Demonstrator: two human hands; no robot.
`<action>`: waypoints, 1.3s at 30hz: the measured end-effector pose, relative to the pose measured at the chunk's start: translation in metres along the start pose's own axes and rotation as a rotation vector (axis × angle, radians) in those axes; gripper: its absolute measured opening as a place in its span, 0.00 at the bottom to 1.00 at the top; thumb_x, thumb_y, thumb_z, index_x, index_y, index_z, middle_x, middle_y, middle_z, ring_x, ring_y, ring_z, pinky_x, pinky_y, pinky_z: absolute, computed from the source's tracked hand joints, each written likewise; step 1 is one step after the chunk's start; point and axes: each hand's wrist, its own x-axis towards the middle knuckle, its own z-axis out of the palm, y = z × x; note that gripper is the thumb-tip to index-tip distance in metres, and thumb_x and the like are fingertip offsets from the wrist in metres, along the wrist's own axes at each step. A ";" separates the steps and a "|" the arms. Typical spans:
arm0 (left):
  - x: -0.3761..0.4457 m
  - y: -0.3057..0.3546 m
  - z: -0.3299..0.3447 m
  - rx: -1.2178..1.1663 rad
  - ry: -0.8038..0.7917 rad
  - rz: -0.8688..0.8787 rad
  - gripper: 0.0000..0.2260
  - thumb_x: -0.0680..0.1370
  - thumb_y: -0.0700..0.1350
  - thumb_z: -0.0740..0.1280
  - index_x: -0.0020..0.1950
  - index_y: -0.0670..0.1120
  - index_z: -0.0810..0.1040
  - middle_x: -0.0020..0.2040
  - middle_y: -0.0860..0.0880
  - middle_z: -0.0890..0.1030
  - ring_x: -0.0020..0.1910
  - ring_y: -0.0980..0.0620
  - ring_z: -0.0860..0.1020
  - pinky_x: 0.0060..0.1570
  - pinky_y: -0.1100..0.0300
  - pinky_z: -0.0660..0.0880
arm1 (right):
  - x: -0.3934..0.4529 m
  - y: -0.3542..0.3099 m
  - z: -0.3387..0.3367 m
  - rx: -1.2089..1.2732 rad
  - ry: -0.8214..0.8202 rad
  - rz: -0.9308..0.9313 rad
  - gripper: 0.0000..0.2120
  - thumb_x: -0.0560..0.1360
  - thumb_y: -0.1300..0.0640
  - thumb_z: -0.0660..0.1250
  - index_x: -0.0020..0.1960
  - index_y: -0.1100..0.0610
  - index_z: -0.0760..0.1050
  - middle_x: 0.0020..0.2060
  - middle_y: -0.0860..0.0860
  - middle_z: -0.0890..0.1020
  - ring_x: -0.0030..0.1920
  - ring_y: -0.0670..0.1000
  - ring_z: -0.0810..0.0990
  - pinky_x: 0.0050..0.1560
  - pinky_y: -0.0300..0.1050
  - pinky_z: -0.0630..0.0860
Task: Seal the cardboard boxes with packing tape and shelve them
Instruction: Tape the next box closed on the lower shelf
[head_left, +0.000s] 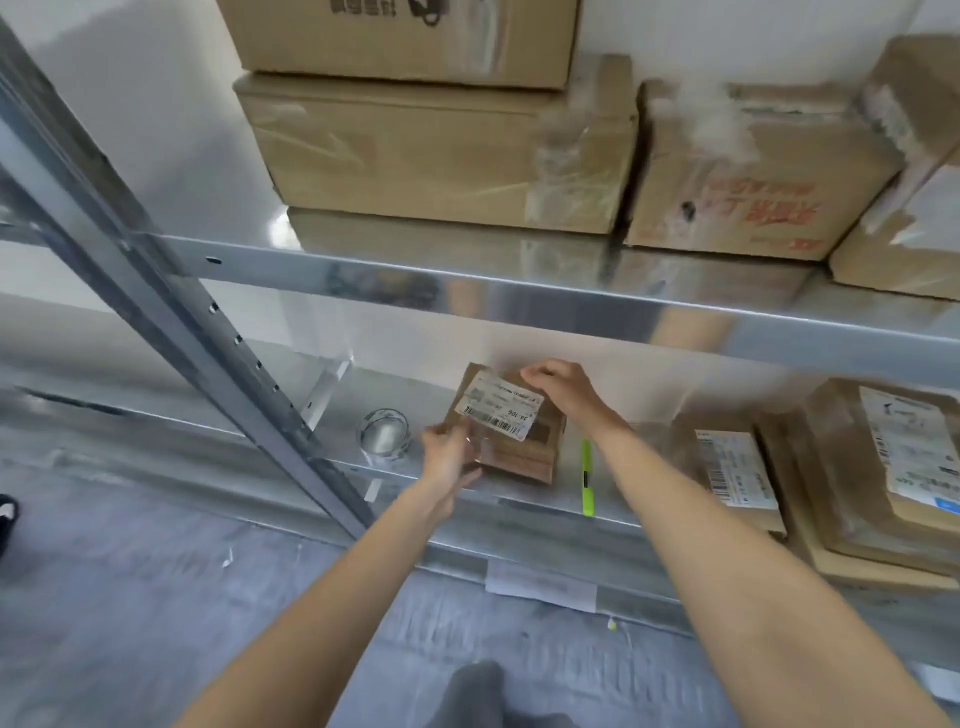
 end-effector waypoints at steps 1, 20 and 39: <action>0.005 -0.002 -0.004 0.096 0.027 -0.001 0.29 0.72 0.60 0.67 0.63 0.42 0.65 0.58 0.39 0.77 0.53 0.42 0.80 0.51 0.44 0.81 | 0.004 0.003 0.006 -0.026 -0.001 0.027 0.10 0.76 0.54 0.69 0.52 0.59 0.83 0.50 0.52 0.84 0.54 0.51 0.80 0.52 0.41 0.71; 0.039 0.033 -0.027 0.209 -0.232 0.075 0.26 0.73 0.59 0.61 0.62 0.42 0.77 0.56 0.44 0.82 0.53 0.43 0.79 0.53 0.51 0.77 | -0.020 0.032 0.047 0.223 0.247 0.479 0.38 0.77 0.30 0.51 0.72 0.57 0.67 0.70 0.54 0.72 0.69 0.58 0.70 0.68 0.52 0.67; 0.032 0.007 -0.048 0.422 -0.140 0.454 0.12 0.84 0.43 0.59 0.64 0.42 0.77 0.57 0.45 0.81 0.55 0.54 0.80 0.58 0.60 0.74 | -0.065 0.063 0.069 0.354 0.446 0.198 0.19 0.79 0.53 0.65 0.68 0.57 0.69 0.62 0.50 0.76 0.66 0.52 0.73 0.66 0.45 0.69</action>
